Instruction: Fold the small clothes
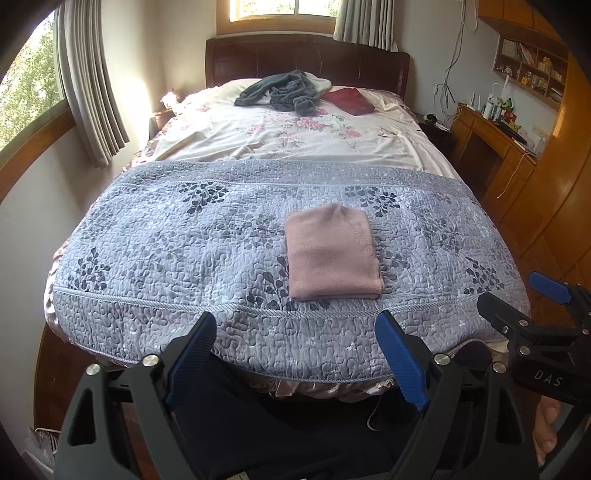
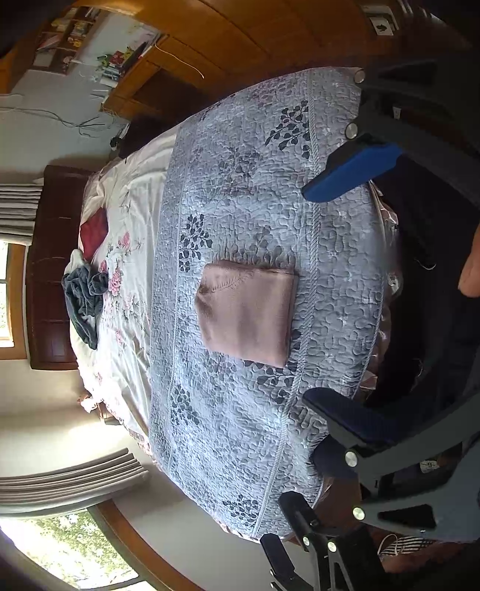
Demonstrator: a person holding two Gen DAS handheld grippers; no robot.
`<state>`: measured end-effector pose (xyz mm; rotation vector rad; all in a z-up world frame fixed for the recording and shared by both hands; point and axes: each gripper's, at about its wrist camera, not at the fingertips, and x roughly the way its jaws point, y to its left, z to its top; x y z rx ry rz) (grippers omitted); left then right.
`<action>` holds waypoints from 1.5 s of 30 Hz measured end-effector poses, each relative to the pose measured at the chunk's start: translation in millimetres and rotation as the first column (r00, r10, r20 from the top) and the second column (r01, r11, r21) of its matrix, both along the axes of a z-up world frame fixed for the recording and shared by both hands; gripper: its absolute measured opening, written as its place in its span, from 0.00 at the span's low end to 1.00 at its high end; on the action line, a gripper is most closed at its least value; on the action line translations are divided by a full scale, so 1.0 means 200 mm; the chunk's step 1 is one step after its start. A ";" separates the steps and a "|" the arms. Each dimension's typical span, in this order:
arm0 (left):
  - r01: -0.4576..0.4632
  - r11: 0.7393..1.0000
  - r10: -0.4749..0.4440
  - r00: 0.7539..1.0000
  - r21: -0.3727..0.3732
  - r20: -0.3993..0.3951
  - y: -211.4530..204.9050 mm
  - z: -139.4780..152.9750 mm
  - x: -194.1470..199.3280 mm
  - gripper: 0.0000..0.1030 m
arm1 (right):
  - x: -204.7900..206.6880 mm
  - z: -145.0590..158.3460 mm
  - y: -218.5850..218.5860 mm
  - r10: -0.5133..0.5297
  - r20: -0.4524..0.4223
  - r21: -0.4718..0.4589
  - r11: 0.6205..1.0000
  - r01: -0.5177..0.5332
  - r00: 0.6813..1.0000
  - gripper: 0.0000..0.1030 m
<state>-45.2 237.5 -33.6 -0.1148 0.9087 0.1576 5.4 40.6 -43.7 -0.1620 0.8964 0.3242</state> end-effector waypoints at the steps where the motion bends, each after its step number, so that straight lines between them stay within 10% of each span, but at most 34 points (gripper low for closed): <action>1: -0.002 1.000 0.002 1.000 0.002 0.002 0.00 0.00 0.00 0.85 | 0.00 0.00 0.00 0.002 -0.002 0.001 1.000 -0.002 1.000 0.97; 45: 0.016 1.000 -0.016 1.000 -0.002 -0.001 0.00 -0.01 0.05 0.85 | 0.03 0.01 -0.03 -0.009 0.021 0.002 1.000 0.009 1.000 0.97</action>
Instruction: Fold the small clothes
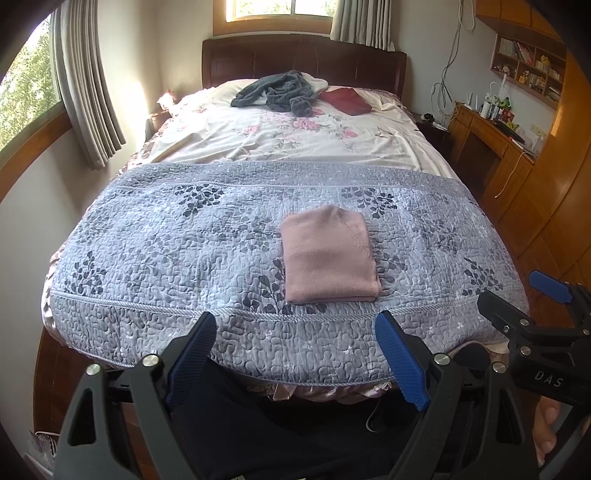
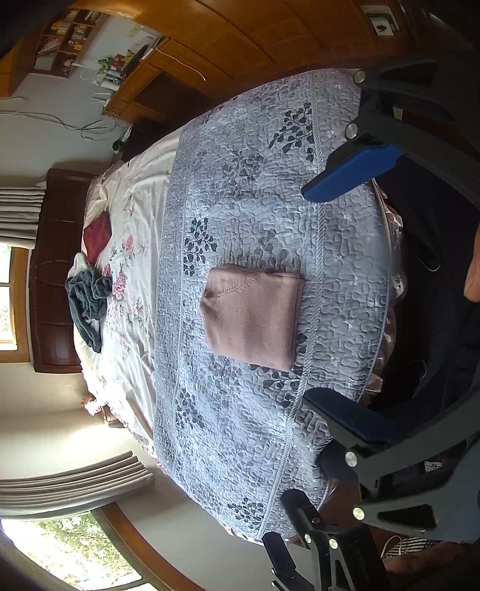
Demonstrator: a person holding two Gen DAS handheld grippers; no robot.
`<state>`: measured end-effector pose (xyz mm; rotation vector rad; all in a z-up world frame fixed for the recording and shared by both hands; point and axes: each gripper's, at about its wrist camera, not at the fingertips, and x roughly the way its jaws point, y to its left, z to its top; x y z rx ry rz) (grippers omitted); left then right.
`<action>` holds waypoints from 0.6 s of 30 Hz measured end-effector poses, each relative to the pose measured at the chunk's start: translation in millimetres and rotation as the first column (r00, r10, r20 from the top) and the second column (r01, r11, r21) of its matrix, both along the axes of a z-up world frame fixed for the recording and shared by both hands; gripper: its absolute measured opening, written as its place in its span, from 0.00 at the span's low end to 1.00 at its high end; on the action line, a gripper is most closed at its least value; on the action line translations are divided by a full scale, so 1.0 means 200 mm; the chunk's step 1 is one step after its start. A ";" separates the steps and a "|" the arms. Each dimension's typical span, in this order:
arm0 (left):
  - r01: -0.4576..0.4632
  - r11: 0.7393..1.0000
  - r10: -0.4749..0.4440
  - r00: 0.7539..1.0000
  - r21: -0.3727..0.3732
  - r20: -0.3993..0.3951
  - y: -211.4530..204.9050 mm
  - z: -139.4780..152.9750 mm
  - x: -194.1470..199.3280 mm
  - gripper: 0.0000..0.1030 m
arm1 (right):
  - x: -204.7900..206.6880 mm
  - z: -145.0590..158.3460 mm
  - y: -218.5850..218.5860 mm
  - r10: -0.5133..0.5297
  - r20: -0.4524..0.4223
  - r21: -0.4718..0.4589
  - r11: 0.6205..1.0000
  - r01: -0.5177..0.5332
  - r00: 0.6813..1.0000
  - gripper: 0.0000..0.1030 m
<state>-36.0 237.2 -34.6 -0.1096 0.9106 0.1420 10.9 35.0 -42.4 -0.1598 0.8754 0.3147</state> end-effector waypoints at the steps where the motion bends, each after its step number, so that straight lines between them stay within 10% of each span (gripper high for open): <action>1: 0.000 1.000 0.000 1.000 0.002 0.000 0.00 0.00 0.00 0.85 | 0.00 0.00 0.00 -0.002 0.003 -0.001 1.000 0.002 1.000 0.97; 18: -0.001 1.000 0.001 1.000 0.007 -0.009 0.00 -0.02 0.01 0.85 | 0.00 0.00 -0.01 -0.003 0.026 0.020 1.000 0.002 1.000 0.97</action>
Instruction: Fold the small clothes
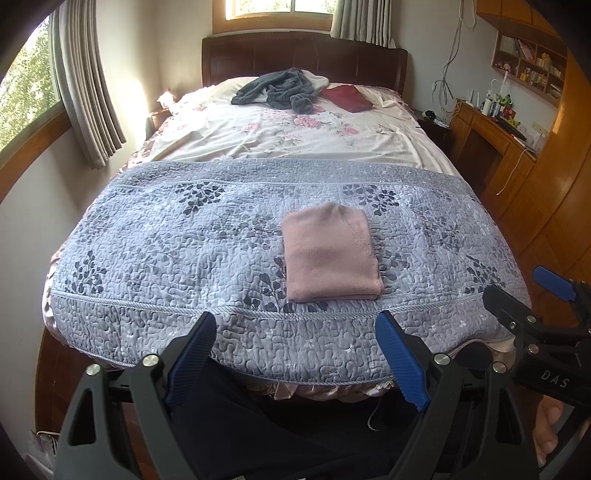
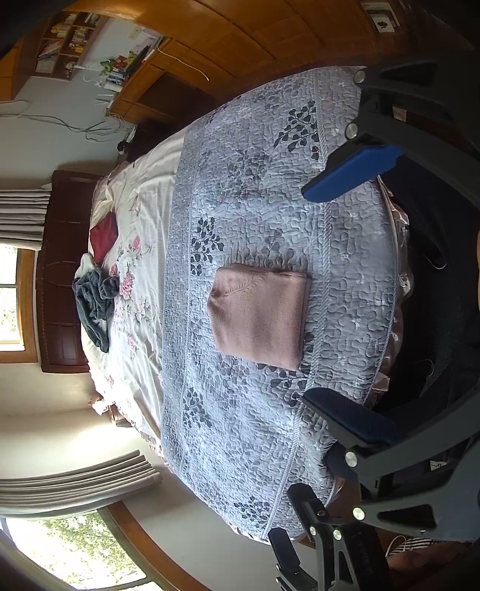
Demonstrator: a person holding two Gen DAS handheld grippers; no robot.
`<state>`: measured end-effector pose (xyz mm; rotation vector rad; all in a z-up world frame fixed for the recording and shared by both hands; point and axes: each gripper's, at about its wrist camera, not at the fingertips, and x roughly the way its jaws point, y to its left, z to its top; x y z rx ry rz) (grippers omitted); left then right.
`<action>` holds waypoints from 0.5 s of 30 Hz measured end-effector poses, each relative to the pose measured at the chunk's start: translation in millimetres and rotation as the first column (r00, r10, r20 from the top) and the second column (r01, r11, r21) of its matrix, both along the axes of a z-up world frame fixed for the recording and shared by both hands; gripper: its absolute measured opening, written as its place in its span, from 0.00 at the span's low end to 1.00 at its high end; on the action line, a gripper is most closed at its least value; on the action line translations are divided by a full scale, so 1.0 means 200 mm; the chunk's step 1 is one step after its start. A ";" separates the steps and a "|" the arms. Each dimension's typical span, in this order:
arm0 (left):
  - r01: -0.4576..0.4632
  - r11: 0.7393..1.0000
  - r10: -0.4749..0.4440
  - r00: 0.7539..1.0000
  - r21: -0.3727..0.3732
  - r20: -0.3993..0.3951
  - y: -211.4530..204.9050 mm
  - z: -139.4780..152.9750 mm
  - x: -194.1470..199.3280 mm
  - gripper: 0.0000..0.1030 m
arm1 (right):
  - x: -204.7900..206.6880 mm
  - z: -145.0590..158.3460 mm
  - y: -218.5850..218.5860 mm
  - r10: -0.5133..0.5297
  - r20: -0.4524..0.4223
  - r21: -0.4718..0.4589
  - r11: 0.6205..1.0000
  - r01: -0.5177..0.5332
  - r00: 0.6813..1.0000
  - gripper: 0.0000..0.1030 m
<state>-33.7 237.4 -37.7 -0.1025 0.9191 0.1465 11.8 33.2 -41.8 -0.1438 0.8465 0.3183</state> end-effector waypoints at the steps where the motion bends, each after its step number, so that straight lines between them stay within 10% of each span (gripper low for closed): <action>1: 0.000 1.000 0.000 1.000 0.002 -0.001 0.00 0.00 0.00 0.85 | 0.00 0.00 0.00 0.000 -0.001 0.001 1.000 0.000 1.000 0.97; 15: -0.004 1.000 0.004 1.000 0.017 0.002 0.02 0.00 0.00 0.85 | 0.00 -0.02 0.02 0.007 -0.017 0.011 1.000 -0.007 1.000 0.97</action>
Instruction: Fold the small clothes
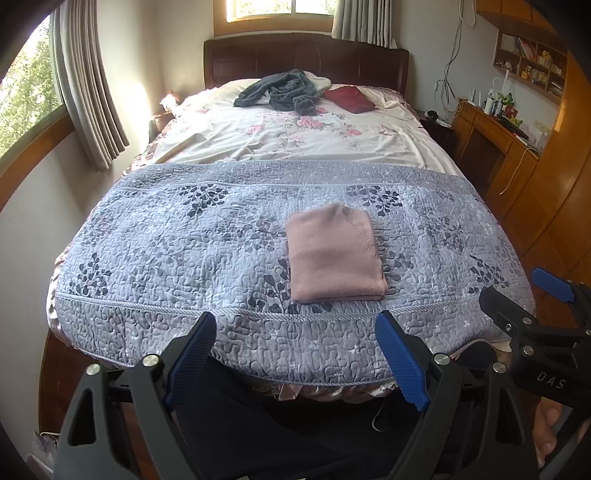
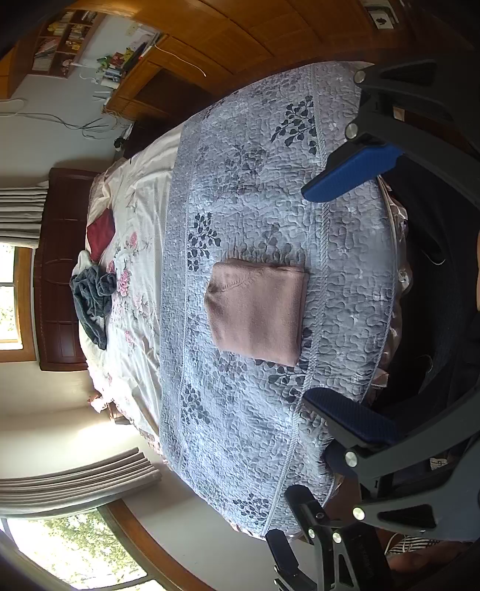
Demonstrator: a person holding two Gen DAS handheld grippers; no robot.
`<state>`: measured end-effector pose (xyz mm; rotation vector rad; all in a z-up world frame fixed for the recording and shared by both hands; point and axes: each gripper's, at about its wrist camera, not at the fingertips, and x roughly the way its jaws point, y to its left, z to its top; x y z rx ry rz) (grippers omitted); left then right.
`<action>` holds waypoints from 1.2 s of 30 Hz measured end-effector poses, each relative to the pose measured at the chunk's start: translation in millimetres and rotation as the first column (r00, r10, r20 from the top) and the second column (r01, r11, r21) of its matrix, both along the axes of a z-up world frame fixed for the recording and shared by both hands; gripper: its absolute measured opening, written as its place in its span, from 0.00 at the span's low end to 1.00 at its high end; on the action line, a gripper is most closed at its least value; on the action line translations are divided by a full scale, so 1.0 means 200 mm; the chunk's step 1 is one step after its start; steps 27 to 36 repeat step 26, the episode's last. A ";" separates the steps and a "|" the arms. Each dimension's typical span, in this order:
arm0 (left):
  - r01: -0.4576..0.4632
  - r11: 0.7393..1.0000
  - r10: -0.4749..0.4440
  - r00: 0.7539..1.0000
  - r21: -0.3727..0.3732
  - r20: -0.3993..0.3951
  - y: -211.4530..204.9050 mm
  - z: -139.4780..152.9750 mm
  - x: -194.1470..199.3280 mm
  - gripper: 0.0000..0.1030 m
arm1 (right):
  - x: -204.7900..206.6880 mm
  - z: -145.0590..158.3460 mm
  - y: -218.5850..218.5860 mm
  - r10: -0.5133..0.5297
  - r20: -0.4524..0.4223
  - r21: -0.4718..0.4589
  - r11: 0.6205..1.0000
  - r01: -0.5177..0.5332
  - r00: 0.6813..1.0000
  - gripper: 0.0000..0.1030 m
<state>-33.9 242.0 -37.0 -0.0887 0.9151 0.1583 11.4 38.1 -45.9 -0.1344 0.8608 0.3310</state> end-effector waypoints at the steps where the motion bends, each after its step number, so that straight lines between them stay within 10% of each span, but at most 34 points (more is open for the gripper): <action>1: 0.000 1.000 0.000 1.000 0.001 -0.001 0.00 0.00 0.00 0.85 | 0.00 0.00 0.00 0.000 -0.001 0.001 1.000 0.000 1.000 0.97; 36: 0.000 1.000 0.000 1.000 0.018 0.001 0.03 0.01 0.02 0.85 | 0.02 -0.02 0.00 0.009 -0.036 0.050 0.999 -0.007 0.999 0.97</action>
